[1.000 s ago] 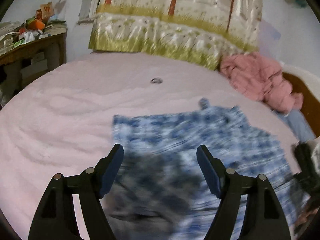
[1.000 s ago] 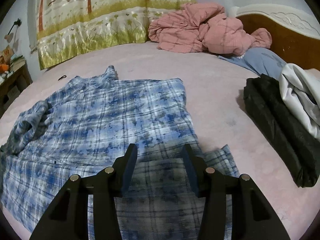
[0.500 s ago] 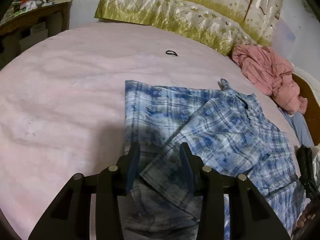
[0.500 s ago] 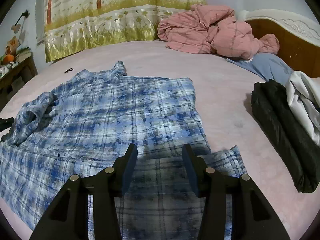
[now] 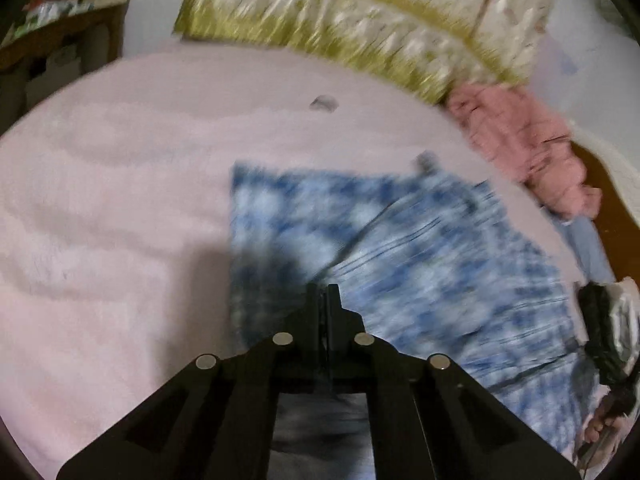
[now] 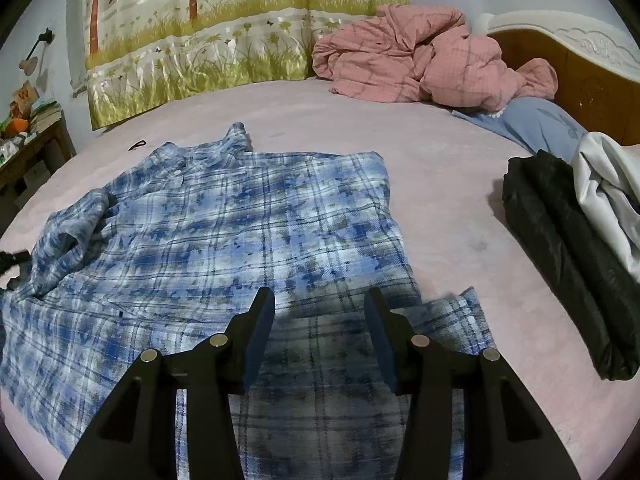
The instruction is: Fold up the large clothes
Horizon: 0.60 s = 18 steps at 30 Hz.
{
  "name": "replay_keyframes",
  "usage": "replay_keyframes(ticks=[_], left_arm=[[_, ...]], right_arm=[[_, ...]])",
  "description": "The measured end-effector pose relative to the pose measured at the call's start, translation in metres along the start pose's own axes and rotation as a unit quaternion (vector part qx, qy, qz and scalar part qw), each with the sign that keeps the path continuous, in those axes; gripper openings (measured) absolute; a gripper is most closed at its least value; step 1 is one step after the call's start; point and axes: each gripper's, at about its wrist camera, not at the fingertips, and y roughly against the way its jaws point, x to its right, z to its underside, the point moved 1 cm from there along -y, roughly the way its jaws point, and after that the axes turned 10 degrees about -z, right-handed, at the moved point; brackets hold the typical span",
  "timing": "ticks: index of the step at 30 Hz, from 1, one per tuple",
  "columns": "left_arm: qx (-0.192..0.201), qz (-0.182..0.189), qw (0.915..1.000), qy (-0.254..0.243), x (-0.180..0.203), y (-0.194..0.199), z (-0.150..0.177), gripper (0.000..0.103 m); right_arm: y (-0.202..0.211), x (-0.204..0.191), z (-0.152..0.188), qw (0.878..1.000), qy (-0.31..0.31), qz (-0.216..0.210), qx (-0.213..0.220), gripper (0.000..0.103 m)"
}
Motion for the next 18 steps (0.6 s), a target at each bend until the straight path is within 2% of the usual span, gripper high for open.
replay_keyframes(ticks=[3, 6, 8, 10, 11, 13, 14, 16, 18], left_arm=[[0.035, 0.084, 0.9957, -0.017, 0.028, 0.031, -0.004, 0.001], [0.052, 0.176, 0.9806, -0.068, 0.078, 0.060, 0.003, 0.001], [0.038, 0.231, 0.9671, -0.100, 0.118, 0.069, 0.015, 0.001], [0.014, 0.265, 0.9574, -0.113, 0.147, 0.070, 0.028, 0.001], [0.008, 0.268, 0.9559, -0.120, 0.162, 0.070, 0.035, 0.001], [0.033, 0.237, 0.9617, -0.134, 0.180, 0.077, 0.046, 0.001], [0.048, 0.233, 0.9602, -0.146, 0.188, 0.082, 0.050, 0.001], [0.053, 0.240, 0.9555, -0.163, 0.198, 0.087, 0.056, 0.001], [0.047, 0.253, 0.9539, -0.154, 0.202, 0.087, 0.059, 0.001]], right_arm=[[0.003, -0.004, 0.001, 1.000, 0.004, 0.003, 0.007, 0.049], [0.009, -0.012, 0.001, 1.000, 0.013, -0.002, 0.023, 0.049], [0.016, -0.023, 0.002, 0.999, 0.028, -0.025, 0.034, 0.049], [0.024, -0.037, 0.003, 0.996, 0.042, -0.065, 0.045, 0.049], [0.028, -0.045, 0.005, 0.993, 0.046, -0.099, 0.048, 0.049], [0.034, -0.060, 0.009, 0.984, 0.057, -0.162, 0.050, 0.049], [0.036, -0.070, 0.012, 0.978, 0.069, -0.188, 0.051, 0.049], [0.037, -0.093, 0.020, 0.968, 0.108, -0.224, 0.043, 0.049], [0.040, -0.118, 0.032, 0.956, 0.142, -0.253, 0.040, 0.049]])
